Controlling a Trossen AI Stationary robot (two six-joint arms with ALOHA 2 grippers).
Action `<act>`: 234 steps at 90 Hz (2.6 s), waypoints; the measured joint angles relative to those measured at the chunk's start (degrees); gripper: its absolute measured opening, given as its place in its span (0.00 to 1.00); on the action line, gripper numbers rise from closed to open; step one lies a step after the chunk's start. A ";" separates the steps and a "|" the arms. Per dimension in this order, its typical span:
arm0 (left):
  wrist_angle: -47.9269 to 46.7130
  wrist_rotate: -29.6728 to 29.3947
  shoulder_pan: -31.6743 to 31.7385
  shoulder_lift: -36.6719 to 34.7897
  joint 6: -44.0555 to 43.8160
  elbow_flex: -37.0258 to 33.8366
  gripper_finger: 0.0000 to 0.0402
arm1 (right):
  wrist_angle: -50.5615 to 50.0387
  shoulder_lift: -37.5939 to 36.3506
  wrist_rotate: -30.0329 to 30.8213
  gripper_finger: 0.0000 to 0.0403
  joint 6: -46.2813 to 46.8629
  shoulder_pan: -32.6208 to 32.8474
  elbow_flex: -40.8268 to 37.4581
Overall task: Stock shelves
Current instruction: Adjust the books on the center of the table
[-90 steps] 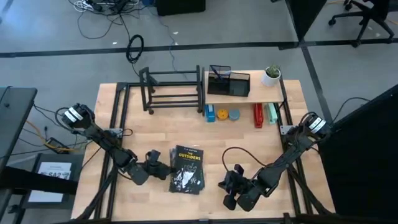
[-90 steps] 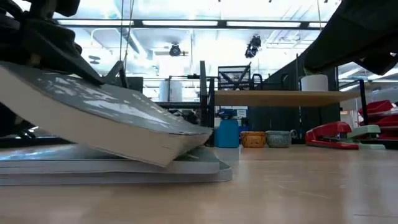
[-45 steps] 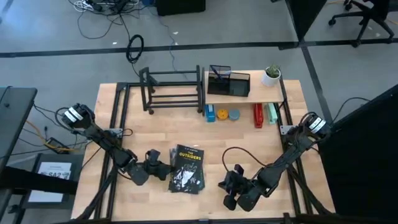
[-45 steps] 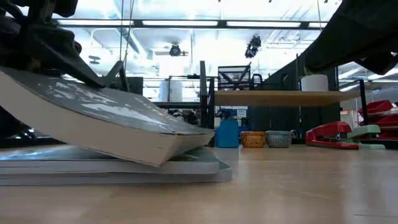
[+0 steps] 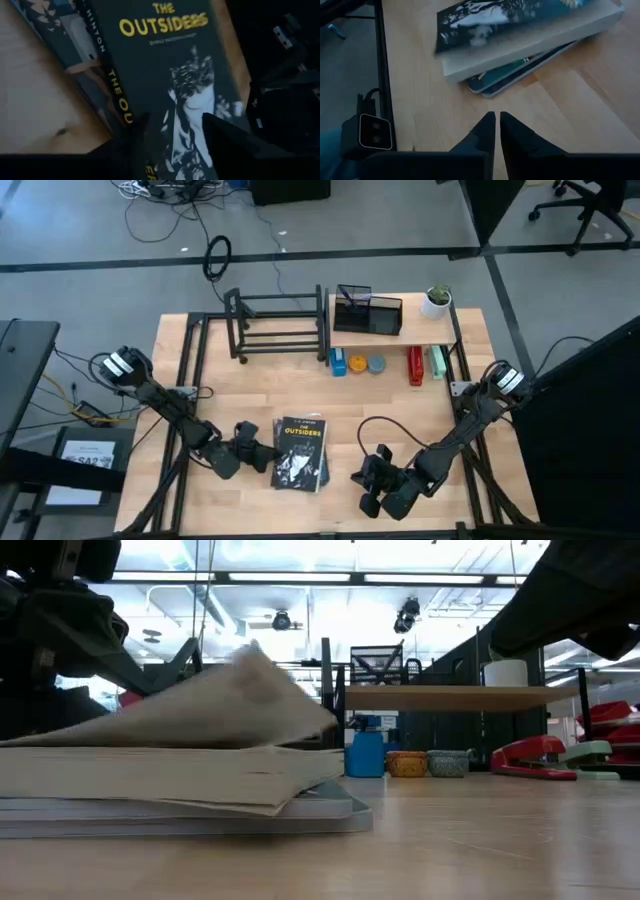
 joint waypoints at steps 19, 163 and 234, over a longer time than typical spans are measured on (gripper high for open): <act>-5.60 5.88 -0.02 -3.23 0.09 1.01 0.42 | 0.07 0.00 -0.96 0.00 0.00 -0.40 0.00; -49.92 14.72 4.75 13.15 3.83 25.24 0.01 | 4.34 7.63 -18.66 0.00 -11.15 -22.88 -0.02; -47.92 11.49 8.71 13.28 9.55 25.49 0.00 | -0.58 6.11 -18.51 0.00 -6.03 -20.66 -0.02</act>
